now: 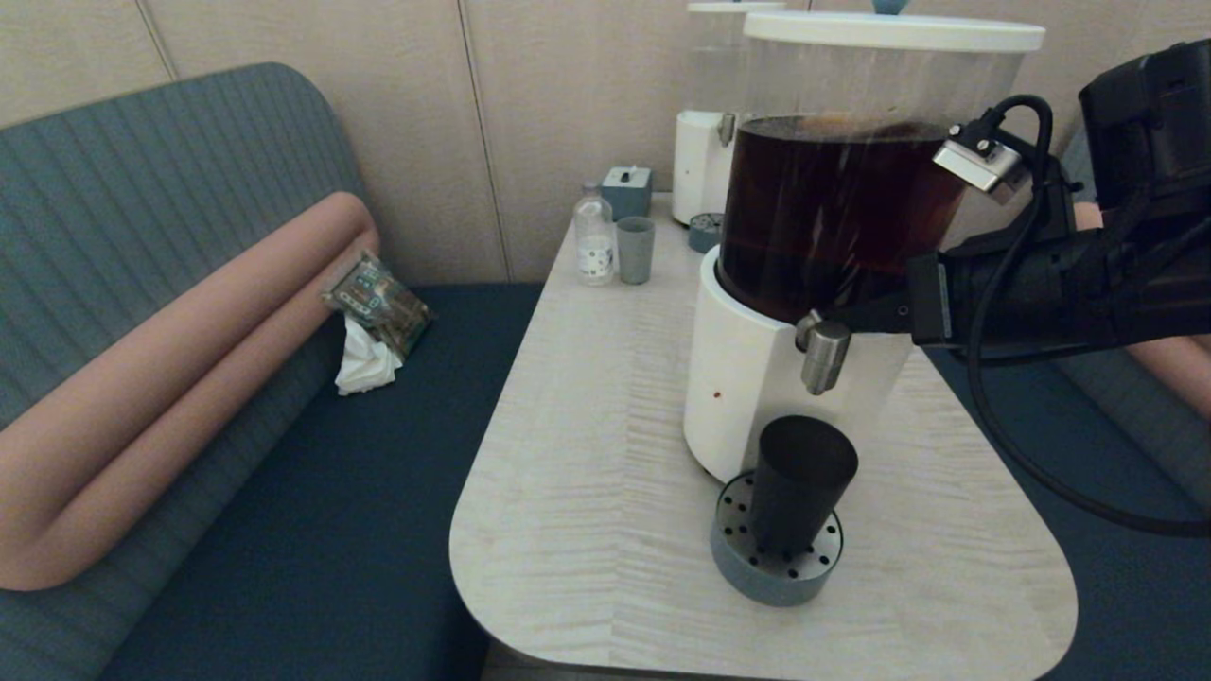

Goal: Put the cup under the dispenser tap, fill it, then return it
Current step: Turn on the faucet

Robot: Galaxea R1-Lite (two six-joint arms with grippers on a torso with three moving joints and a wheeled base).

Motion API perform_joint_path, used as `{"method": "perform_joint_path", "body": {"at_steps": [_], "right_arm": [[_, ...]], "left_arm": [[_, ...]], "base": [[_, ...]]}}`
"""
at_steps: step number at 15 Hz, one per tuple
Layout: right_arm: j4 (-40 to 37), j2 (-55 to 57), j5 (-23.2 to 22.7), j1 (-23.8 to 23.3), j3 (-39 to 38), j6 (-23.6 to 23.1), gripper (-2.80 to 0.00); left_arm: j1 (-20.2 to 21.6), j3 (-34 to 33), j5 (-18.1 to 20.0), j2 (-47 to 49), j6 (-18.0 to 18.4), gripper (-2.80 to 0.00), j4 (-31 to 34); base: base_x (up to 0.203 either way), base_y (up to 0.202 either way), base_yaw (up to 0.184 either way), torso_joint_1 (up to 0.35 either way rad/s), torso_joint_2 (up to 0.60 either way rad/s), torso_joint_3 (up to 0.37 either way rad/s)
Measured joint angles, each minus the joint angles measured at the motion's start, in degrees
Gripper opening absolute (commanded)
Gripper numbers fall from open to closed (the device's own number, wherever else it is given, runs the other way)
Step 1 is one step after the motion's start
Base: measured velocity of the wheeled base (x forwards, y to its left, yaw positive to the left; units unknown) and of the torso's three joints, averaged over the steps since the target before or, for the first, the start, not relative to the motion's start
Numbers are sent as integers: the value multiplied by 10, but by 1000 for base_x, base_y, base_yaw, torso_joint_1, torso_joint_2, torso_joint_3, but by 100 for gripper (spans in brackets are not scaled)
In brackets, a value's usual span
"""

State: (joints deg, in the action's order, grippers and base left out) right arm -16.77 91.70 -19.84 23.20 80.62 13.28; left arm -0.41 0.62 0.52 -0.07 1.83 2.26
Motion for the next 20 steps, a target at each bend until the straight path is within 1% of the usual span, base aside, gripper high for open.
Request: {"method": "perform_joint_path", "body": {"at_steps": [3, 7, 10, 12, 14, 18, 20], "right_arm": [[0, 0, 10, 7, -1, -1, -280], [0, 3, 16, 7, -9, -23, -280], [1, 3, 19, 5, -17, -23, -280], [5, 3, 29, 2, -20, -27, -280], [17, 4, 47, 0, -25, -44, -280], [61, 4, 80, 2, -46, -58, -280], [87, 2, 86, 3, -65, -69, -280]], "left_arm": [[0, 0, 0, 0, 0, -280, 0], [0, 0, 0, 0, 0, -280, 0], [0, 0, 0, 0, 0, -280, 0], [0, 0, 0, 0, 0, -280, 0], [0, 0, 0, 0, 0, -280, 0], [0, 0, 0, 0, 0, -280, 0], [0, 0, 0, 0, 0, -280, 0]], "base": [[0, 0, 0, 0, 0, 0], [0, 0, 0, 0, 0, 0], [0, 0, 0, 0, 0, 0], [0, 0, 0, 0, 0, 0], [0, 0, 0, 0, 0, 0], [0, 0, 0, 0, 0, 0], [0, 0, 0, 0, 0, 0]]}}
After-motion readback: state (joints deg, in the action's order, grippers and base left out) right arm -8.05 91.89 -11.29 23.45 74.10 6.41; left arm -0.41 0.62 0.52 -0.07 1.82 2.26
